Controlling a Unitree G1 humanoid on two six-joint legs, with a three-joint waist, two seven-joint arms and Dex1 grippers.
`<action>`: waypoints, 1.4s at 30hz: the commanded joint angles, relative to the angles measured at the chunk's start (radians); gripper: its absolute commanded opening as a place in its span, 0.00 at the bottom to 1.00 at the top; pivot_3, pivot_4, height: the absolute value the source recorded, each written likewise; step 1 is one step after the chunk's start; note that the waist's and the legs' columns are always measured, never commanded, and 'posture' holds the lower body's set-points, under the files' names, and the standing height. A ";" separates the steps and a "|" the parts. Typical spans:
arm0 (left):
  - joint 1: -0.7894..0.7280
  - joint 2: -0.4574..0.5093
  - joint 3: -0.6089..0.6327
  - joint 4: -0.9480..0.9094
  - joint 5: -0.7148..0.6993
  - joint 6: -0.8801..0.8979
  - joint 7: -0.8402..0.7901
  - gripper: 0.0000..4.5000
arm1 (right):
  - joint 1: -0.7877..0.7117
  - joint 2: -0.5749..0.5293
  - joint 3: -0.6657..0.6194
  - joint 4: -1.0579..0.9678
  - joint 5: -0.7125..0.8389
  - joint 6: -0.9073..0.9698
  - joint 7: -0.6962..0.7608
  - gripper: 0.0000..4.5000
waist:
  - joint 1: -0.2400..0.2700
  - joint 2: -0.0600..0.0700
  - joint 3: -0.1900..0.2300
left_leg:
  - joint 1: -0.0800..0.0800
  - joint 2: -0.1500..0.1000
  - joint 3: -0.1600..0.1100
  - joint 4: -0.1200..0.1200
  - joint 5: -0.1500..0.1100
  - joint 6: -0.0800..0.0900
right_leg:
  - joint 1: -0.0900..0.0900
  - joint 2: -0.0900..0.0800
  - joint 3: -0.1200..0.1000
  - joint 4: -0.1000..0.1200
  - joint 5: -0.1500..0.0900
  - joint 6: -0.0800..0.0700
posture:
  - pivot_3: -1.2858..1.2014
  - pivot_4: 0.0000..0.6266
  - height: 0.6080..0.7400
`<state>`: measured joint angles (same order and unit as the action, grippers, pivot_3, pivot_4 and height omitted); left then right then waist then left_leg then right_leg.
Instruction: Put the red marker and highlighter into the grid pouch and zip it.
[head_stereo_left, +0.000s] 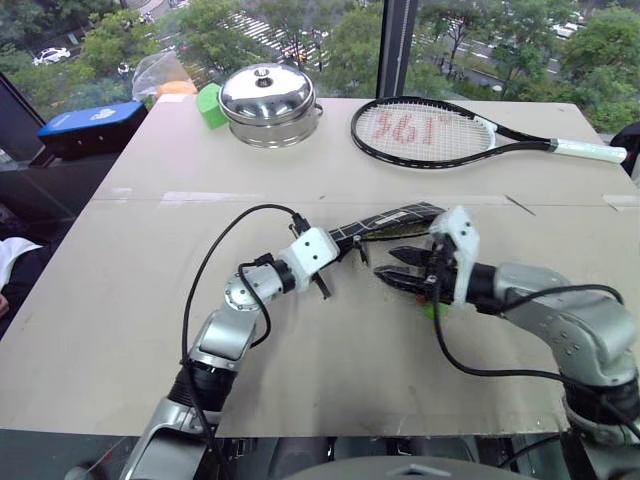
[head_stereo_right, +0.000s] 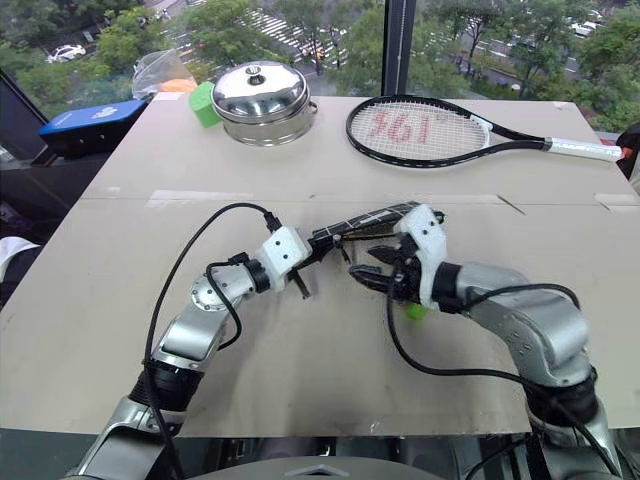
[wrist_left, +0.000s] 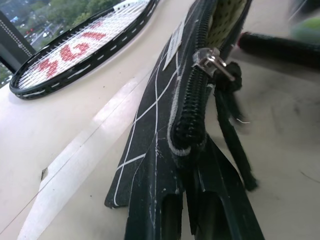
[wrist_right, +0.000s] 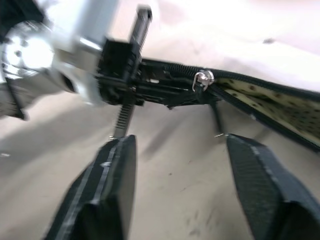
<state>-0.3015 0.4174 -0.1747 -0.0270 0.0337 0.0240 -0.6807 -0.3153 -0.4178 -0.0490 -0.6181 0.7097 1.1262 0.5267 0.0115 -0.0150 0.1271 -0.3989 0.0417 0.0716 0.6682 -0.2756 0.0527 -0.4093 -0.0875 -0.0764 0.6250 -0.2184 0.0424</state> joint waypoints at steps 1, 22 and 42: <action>-0.002 0.015 0.022 -0.017 -0.025 -0.026 -0.010 0.00 | -0.012 0.043 -0.091 -0.036 0.052 0.038 -0.098 0.21 | 0.000 0.000 0.000 | 0.000 0.000 0.000 0.000 0.000 0.000 | 0.000 0.000 0.000 0.000 0.000 0.000 | 0.52 0.24 1.00; -0.048 0.065 -0.010 0.044 0.001 -0.074 -0.057 0.00 | -0.474 -0.145 0.823 0.622 -0.987 -0.921 0.019 0.01 | -0.023 0.002 0.002 | 0.000 -0.003 0.002 0.000 0.001 -0.001 | -0.001 0.001 0.002 0.000 -0.001 0.001 | 0.52 0.24 1.00; -0.090 0.066 0.044 0.117 -0.018 -0.008 -0.029 0.00 | -0.097 0.026 0.249 0.021 -0.810 -0.179 0.076 0.98 | -0.005 0.001 0.002 | 0.000 -0.001 0.001 0.000 0.003 -0.005 | 0.000 0.001 0.000 0.000 -0.001 0.001 | 0.52 0.24 1.00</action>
<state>-0.3796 0.4821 -0.1556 0.0959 0.0304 0.0178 -0.7188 -0.4191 -0.4243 0.2712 -0.4636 -0.1202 0.7731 0.6406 0.0062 -0.0140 0.1287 -0.3993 0.0409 0.0727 0.6685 -0.2741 0.0501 -0.4092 -0.0870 -0.0760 0.6254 -0.2189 0.0435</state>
